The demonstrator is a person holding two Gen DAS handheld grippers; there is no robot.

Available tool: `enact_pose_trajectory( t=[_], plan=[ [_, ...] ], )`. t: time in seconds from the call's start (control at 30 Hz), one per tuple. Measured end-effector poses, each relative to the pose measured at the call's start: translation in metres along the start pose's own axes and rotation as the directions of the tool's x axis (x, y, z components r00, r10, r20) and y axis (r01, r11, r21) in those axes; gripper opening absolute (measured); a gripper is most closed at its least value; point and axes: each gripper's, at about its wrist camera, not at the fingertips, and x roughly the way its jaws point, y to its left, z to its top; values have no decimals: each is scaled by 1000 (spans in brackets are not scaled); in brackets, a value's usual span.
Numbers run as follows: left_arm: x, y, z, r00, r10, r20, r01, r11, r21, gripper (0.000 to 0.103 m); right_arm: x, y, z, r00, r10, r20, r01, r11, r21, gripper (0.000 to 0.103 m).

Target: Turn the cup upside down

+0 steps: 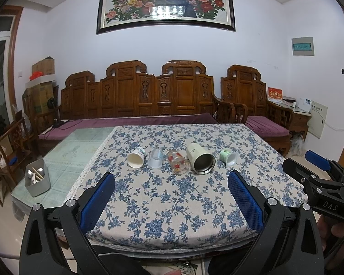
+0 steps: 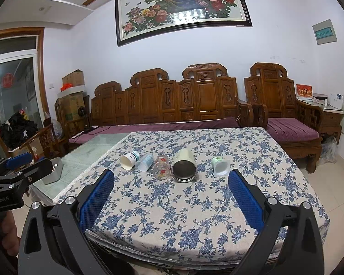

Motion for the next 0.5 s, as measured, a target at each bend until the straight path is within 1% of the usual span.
enact_pose_trajectory(
  t=[0.5],
  plan=[
    [0, -2, -1, 1000, 0, -7, 0, 1000, 4, 95, 1, -2, 0, 1000, 2, -10, -2, 1000, 12, 100]
  ],
)
